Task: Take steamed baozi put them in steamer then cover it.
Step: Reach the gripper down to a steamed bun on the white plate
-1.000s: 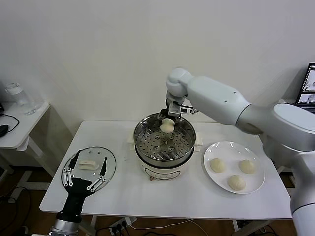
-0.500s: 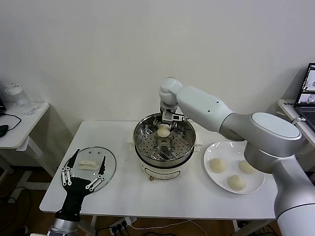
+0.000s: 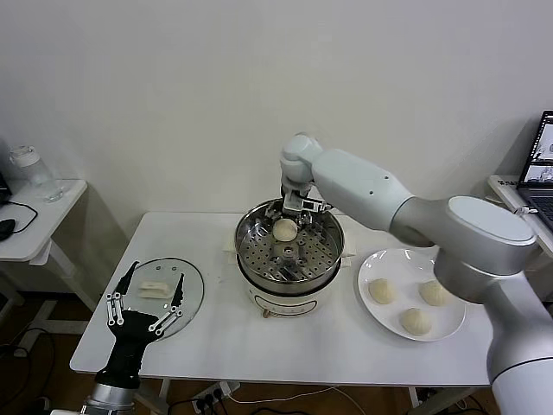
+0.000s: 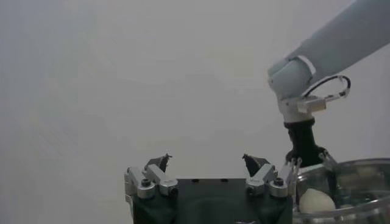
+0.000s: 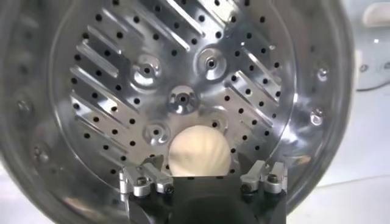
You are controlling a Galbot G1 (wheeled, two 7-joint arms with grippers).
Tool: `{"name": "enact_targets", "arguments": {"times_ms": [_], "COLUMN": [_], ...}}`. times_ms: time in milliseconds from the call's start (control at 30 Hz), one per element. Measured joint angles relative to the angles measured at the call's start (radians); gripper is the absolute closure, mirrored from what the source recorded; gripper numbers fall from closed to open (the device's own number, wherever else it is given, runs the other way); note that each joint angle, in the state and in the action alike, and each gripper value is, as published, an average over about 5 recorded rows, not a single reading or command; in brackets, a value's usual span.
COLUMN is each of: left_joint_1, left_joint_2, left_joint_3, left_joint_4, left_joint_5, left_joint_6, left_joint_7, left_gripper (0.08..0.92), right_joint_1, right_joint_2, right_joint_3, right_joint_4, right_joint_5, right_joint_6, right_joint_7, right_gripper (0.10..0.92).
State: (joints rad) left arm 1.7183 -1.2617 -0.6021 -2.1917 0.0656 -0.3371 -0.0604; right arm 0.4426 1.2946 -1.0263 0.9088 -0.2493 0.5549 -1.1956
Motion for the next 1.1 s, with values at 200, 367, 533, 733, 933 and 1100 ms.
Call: {"name": "enact_targets", "arguments": {"times_ms": [200, 367, 533, 733, 933, 1100], "left_joint_1": [-0.012, -0.018, -0.019, -0.020, -0.023, -0.023], "left_joint_2": [0.008, 0.011, 0.013, 0.008, 0.003, 0.002], "left_joint_3": [0.008, 0.016, 0.019, 0.022, 0.027, 0.028], "left_joint_4": [0.008, 0.013, 0.016, 0.019, 0.017, 0.014], "left_joint_5": [0.000, 0.000, 0.000, 0.000, 0.002, 0.002], "left_joint_6": [0.004, 0.007, 0.007, 0.006, 0.010, 0.012], "left_joint_7": [0.000, 0.000, 0.000, -0.001, -0.002, -0.002], "left_gripper": [0.177, 0.177, 0.177, 0.177, 0.177, 0.177], "right_joint_1": [0.121, 0.201, 0.231, 0.212, 0.141, 0.066], "right_joint_2": [-0.156, -0.295, -0.415, -0.512, -0.555, -0.564], "right_joint_3": [-0.089, -0.200, -0.304, -0.386, -0.417, -0.415], "right_joint_4": [0.082, 0.129, 0.164, 0.210, 0.234, 0.235], "right_joint_5": [0.263, 0.441, 0.550, 0.619, 0.653, 0.660], "right_joint_6": [-0.203, -0.366, -0.483, -0.570, -0.618, -0.649], "right_joint_7": [-0.034, -0.042, -0.043, -0.024, 0.026, 0.082], "right_gripper": [0.203, 0.203, 0.203, 0.203, 0.203, 0.203]}}
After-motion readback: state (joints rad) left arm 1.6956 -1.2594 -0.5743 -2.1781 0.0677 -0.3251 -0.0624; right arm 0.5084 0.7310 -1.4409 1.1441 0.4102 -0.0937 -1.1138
